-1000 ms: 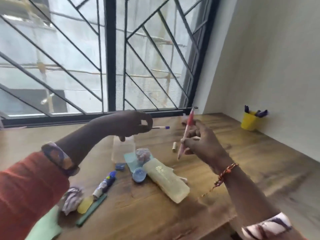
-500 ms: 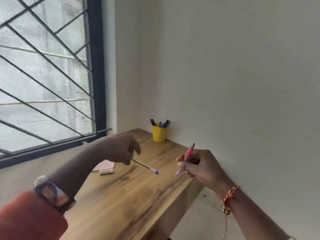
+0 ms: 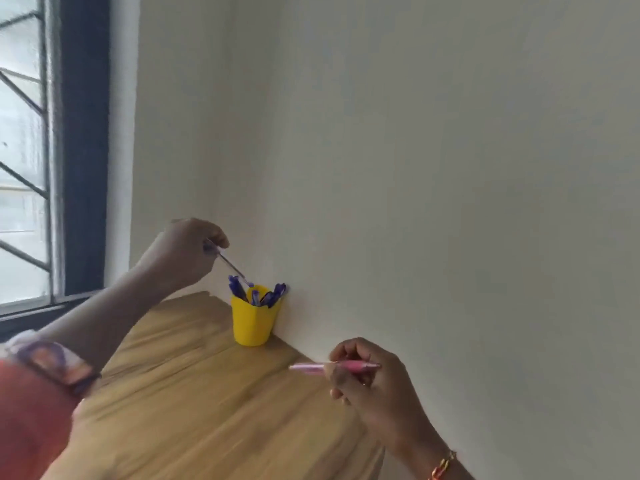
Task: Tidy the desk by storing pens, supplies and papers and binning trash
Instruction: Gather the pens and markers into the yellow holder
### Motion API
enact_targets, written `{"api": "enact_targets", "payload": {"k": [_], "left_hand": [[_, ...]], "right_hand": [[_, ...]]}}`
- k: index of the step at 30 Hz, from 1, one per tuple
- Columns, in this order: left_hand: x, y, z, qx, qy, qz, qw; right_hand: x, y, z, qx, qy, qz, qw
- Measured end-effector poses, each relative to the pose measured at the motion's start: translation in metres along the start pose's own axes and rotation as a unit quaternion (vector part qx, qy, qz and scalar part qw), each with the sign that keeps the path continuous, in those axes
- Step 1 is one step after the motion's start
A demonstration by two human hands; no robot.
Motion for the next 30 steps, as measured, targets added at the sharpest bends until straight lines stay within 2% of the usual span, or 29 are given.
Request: {"api": "enact_targets", "payload": {"k": [3,8,12,16,19,25,30], "left_hand": [[0.005,0.049,-0.045,-0.021,-0.009,0.009,1.000],[0.022,0.125,-0.087,0.090,-0.025,-0.052,0.994],[0.031,0.130,-0.084,0.085,-0.009,-0.094,0.992],[0.035,0.113,-0.067,0.091,0.005,-0.126,0.988],[0.034,0.094,-0.053,0.124,0.017,-0.127,0.984],[0.014,0.057,-0.003,0.268,0.082,-0.127,0.951],[-0.004,-0.012,0.074,0.297,0.076,-0.125,0.944]], "right_hand": [[-0.005,-0.003,-0.056,-0.010,-0.036,0.037,0.999],[-0.004,0.012,-0.147,-0.032,-0.090,0.026,0.995],[-0.006,0.044,-0.211,-0.029,-0.092,0.020,0.995],[-0.022,0.085,-0.244,0.054,-0.086,0.127,0.987],[-0.026,0.084,-0.238,0.047,-0.077,0.162,0.983],[0.005,0.067,-0.166,0.056,-0.092,0.180,0.978],[0.063,0.072,-0.063,0.093,-0.126,0.166,0.974]]}}
Point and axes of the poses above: each hand's wrist, its own z-axis away from the middle knuckle, its own y-axis out of the palm, x = y × z, the point moved 8 cm from there along -z, towards the middle knuckle, and after that the axes turned 5 degrees about -x, right-handed, at the moved point
